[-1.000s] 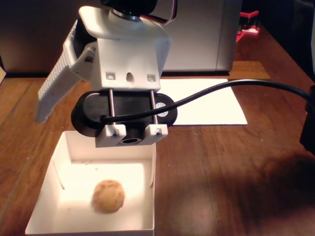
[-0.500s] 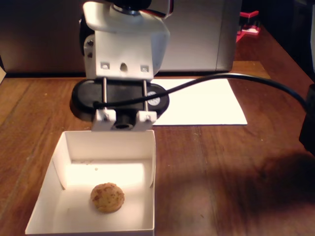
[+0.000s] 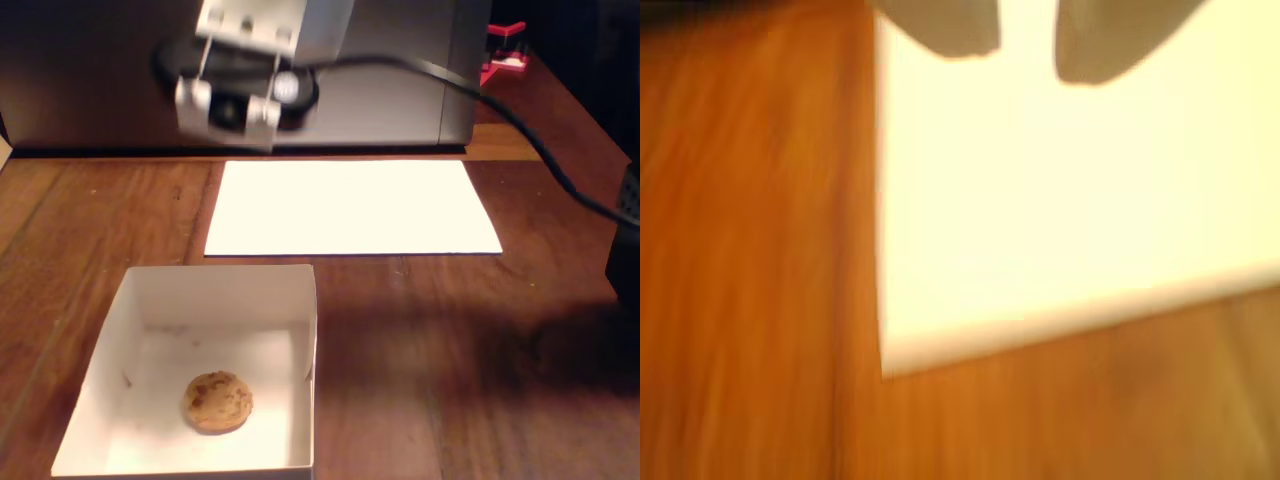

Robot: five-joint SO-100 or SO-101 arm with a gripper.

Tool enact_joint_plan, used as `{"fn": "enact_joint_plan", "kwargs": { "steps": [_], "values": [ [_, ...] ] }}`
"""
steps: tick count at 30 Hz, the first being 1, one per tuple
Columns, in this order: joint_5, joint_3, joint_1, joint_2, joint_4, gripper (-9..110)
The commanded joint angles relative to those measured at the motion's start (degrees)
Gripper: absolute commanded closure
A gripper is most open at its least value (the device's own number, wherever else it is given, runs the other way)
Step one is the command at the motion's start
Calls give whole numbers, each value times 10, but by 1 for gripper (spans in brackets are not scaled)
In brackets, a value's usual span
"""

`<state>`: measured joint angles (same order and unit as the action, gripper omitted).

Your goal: Grasp a mini cookies block and put it in the white box.

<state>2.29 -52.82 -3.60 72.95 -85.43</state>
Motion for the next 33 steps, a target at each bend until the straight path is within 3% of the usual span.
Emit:
{"fn": "enact_joint_plan", "kwargs": {
  "steps": [1,8,16,33],
  "values": [
    [10,37,-37,130,-1,102],
    [31,-24,-62,206,-8,102],
    [29,-417,-40,417,139,102],
    [56,-773,-33,607,234,102]
  ]
}}
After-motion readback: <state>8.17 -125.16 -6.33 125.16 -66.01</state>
